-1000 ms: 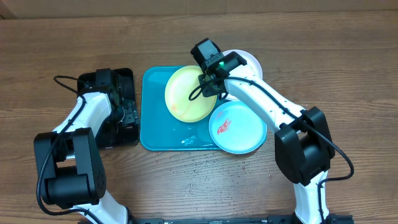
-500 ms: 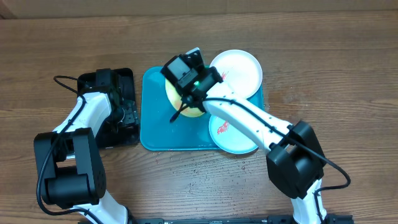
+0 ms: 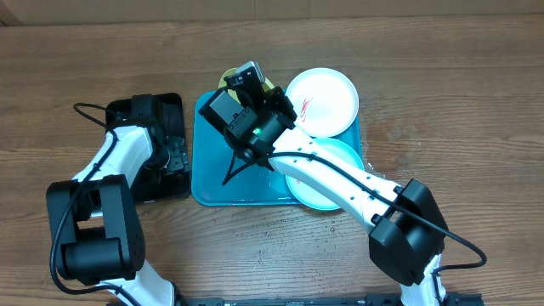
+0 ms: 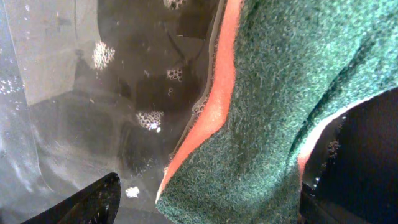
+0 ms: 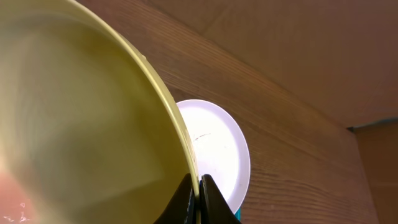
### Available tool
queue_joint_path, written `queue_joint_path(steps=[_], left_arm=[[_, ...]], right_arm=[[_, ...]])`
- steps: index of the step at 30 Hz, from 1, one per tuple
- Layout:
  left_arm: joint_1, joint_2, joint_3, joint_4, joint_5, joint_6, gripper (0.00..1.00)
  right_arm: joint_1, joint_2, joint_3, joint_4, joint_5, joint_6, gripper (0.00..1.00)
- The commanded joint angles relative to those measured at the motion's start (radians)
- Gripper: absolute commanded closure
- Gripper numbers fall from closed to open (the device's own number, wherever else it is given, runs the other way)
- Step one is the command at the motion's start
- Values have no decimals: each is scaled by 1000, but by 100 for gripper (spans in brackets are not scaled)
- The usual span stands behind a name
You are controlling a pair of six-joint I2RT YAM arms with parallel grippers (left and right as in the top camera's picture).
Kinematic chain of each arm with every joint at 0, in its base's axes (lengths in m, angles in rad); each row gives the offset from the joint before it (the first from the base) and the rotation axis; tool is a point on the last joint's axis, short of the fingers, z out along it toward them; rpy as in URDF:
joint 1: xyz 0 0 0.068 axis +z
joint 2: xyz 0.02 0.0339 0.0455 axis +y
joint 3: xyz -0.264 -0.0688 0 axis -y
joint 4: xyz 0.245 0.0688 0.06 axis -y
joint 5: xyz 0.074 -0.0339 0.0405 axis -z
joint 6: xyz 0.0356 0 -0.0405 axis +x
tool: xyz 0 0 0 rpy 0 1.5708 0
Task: Clean dirty plates on tray and stack at the side
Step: 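Lift the yellow plate off the teal tray with the right gripper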
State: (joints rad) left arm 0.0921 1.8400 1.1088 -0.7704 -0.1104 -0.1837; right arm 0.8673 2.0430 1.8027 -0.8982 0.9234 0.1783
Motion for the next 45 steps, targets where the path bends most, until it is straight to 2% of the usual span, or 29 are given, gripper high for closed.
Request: queue_joint_path(steps=[1,12,16,19,24,39,45], left_arm=[[-1,-13,14,-3,-35,3,19],[-1,-13,14,-2,-35,3,20],[-1,-13,14,3,-34,3,20],[-1,-13,14,3,-34,3,20],[-1,-13,14,3,-34,3,20],[-1,-13,14,4,-31,3,19],[-1,-13,14,4,-31,3,20]], right_arm=[[4,-56,32,7,38,-4,96],[-32,-108,32,66,58,-11,96],[2,-112,31,129,81,-208,96],[9,-112,31,182,211,-231,96],[33,-112,31,229,161,-322,96],[36,-112,31,277,174,-322,96],[36,-112,31,307,180,-367,96]])
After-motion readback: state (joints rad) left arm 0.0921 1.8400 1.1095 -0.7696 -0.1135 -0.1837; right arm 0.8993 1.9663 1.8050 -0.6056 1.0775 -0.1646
